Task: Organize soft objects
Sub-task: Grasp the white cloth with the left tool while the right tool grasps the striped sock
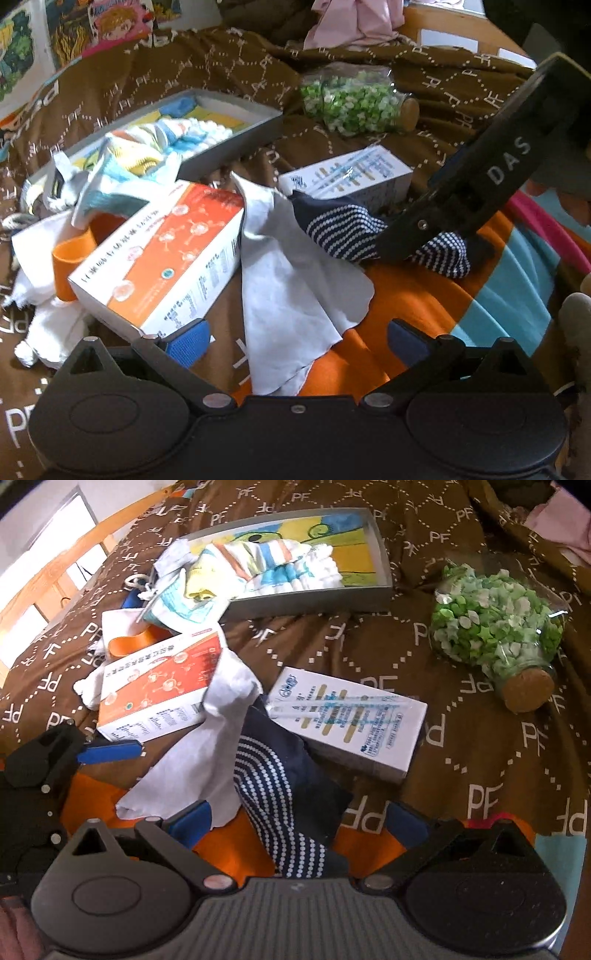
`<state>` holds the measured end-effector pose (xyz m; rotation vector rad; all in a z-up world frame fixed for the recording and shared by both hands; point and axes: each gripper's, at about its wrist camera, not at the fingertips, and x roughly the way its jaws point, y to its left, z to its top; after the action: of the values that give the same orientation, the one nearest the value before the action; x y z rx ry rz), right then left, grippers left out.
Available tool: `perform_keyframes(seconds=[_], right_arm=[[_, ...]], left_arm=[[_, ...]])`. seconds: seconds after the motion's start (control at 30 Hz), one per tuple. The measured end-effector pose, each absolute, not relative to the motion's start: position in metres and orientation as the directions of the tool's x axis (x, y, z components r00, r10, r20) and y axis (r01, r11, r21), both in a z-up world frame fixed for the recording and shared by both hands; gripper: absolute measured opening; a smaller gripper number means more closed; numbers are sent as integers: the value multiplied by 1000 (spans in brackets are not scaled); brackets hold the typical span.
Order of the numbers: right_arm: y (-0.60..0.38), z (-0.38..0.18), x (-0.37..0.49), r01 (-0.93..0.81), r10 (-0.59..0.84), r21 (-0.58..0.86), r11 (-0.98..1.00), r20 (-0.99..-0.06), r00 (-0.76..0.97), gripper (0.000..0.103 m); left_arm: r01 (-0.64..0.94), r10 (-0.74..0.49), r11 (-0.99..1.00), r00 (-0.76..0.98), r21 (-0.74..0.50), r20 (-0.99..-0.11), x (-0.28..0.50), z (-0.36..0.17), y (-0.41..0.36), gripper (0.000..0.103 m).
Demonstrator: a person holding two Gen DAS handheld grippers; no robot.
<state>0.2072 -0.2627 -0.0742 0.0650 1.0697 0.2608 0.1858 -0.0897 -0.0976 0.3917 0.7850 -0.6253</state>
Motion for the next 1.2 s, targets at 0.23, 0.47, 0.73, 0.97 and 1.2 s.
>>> perform_keyframes(seconds=[0.23,0.47,0.73,0.97,1.2], right_arm=[[-260,-80,207,-176,238,178,968,-869,433,102],[-260,-80,206,-172,253,197,965,-869,426,98],[-254,-85,206,-194,253,188,963,-880,403,84],[-252,-86,205,-194,236,169,966,-883,407,67],[-251,-84,205,-205,242,169,964,-879,411,48]], left_arm=[[627,-364,776,530,66,-766,193,-100,-88,95],[614,-354,787,534,65,-768,193,-100,-86,84],[615,-374,787,540,49,-754,191,-98,-86,64],[626,-374,777,542,65,-752,188,-98,-88,47],[650,-393,758,519,52,-759,183,-97,-92,25]])
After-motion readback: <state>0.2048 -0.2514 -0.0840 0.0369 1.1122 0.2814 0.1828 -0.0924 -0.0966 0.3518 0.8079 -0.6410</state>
